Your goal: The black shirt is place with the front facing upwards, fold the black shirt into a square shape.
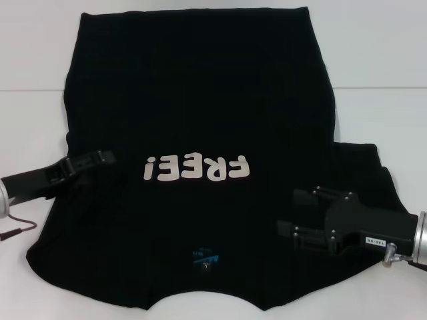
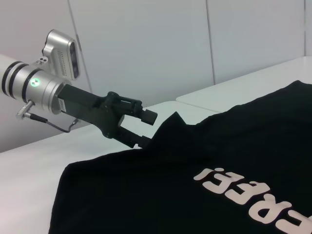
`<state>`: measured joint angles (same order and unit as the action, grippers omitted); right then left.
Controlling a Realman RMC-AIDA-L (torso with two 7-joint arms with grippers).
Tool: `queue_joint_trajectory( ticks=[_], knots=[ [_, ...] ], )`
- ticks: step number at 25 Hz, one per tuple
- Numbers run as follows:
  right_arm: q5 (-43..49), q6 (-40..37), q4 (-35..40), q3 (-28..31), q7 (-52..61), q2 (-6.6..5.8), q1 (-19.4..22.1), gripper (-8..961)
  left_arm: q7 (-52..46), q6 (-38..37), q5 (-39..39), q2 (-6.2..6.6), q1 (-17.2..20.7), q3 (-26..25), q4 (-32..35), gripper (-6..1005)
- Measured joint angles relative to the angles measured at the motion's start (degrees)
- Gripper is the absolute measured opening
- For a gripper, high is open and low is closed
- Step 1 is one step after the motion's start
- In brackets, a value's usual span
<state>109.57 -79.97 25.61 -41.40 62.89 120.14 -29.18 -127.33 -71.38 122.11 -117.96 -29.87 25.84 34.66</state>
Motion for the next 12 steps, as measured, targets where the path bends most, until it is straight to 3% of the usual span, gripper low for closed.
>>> queue_joint_trajectory(
  ticks=[12],
  knots=[
    [-0.07,0.00,-0.48,0.43,-0.36,0.00,0.02,793,0.54,-9.82,-2.63,-0.11,0.54,0.00,-2.33,887]
  ],
)
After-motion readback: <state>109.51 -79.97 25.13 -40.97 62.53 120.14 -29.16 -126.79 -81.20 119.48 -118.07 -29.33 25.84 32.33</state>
